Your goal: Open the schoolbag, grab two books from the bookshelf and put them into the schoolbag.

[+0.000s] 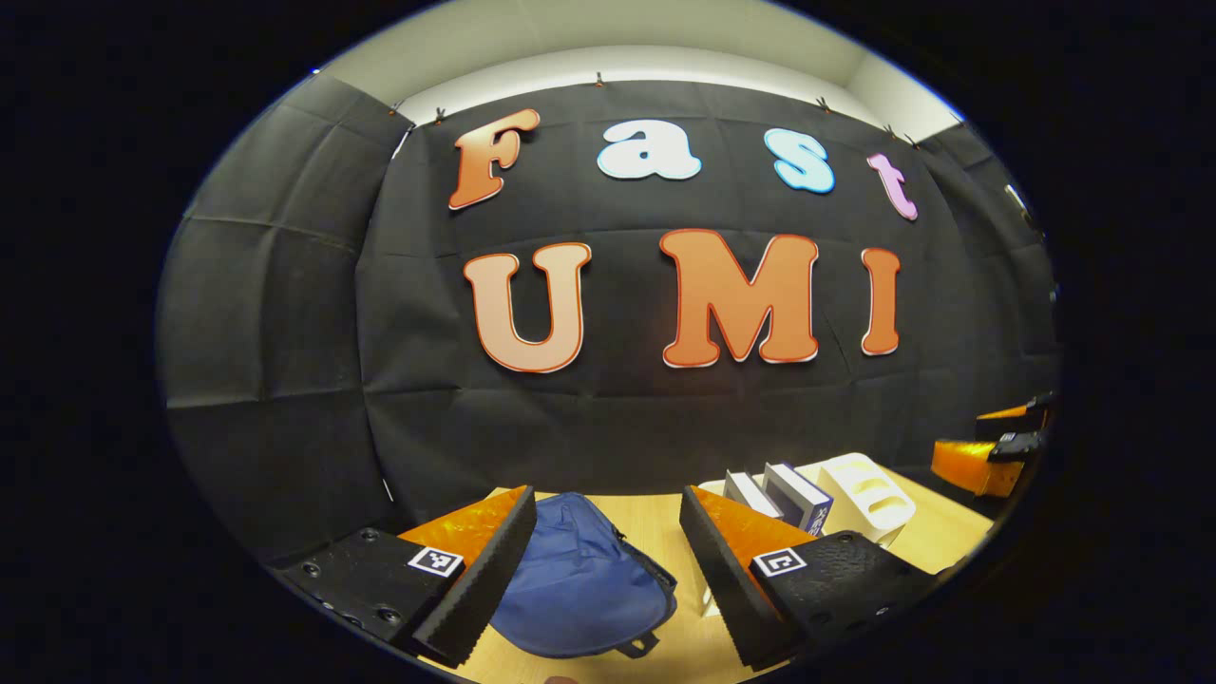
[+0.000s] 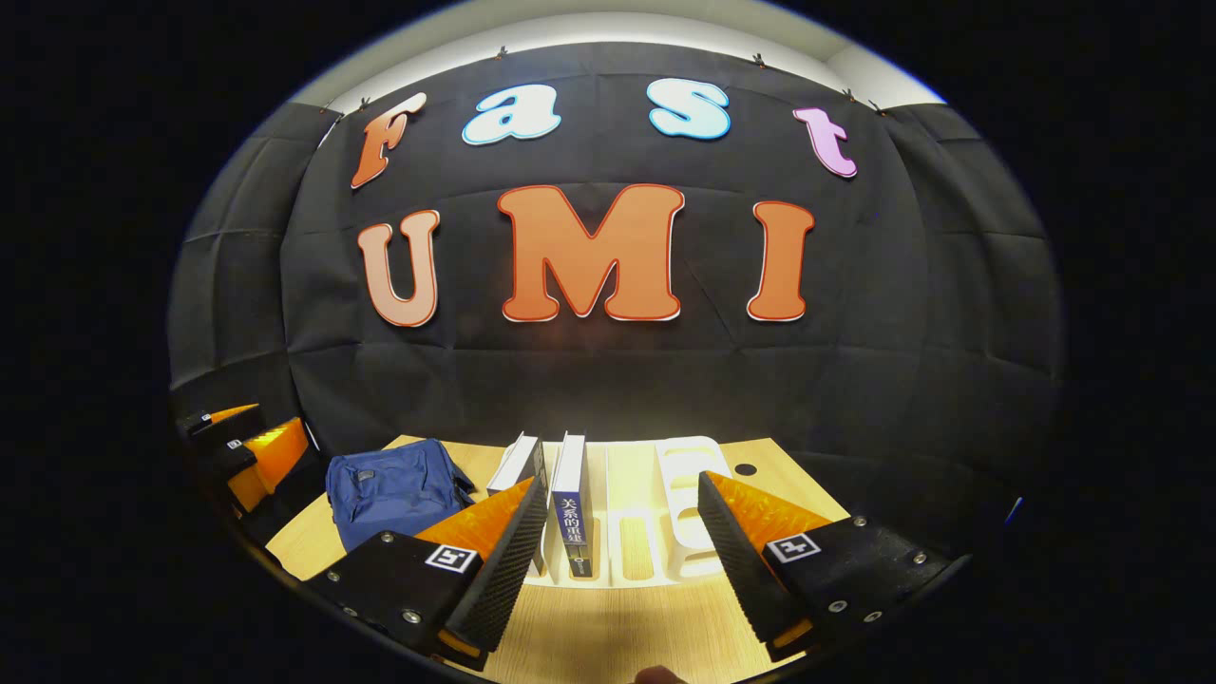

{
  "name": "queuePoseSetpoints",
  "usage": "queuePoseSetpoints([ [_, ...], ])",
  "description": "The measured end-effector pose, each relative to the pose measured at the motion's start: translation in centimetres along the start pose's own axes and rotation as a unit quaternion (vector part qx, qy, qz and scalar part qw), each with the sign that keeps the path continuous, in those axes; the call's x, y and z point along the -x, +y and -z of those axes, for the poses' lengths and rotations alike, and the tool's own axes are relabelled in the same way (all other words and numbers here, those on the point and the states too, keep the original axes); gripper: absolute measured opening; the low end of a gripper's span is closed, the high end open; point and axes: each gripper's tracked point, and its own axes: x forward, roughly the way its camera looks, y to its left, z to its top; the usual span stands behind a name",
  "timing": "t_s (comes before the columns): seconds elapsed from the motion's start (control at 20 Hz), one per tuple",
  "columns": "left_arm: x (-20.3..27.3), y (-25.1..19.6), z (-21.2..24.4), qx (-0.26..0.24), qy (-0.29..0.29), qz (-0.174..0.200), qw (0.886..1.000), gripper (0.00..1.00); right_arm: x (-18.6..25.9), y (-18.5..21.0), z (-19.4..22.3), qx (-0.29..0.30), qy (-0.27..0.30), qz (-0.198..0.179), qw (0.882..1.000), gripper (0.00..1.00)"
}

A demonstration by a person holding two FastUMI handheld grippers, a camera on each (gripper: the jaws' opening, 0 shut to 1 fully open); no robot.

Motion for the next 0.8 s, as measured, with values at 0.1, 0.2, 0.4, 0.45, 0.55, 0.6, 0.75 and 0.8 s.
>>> queuePoseSetpoints([
  [0.1,-0.7,-0.7,2.4,-0.044,0.023,0.010,0.999,0.94,-0.3,-0.5,0.6,-0.001,0.008,0.003,1.000,0.95],
  [0.2,-1.3,-1.5,5.1,-0.097,0.051,0.026,0.994,0.96,-0.6,-1.3,1.2,-0.002,0.016,0.010,1.000,0.95],
  [0.4,-2.1,-3.6,11.3,-0.206,0.084,0.058,0.973,0.95,-1.4,-3.4,2.4,0.000,0.036,0.031,0.999,0.95],
  [0.45,-2.2,-4.2,13.0,-0.232,0.092,0.072,0.966,0.95,-1.5,-3.9,2.7,-0.001,0.040,0.036,0.999,0.95],
  [0.55,-1.7,-4.9,16.1,-0.284,0.115,0.097,0.947,0.95,-1.7,-4.9,3.3,-0.002,0.051,0.047,0.998,0.95],
  [0.6,-1.7,-5.4,17.8,-0.304,0.127,0.111,0.938,0.95,-1.8,-5.4,3.6,-0.001,0.057,0.052,0.997,0.95],
  [0.75,-2.8,-7.0,22.9,-0.330,0.173,0.138,0.917,0.95,-2.1,-6.7,4.7,0.007,0.076,0.066,0.995,0.95],
  [0.8,-2.9,-6.9,24.4,-0.334,0.192,0.144,0.912,0.95,-2.1,-7.1,5.0,0.010,0.081,0.070,0.994,0.95],
])
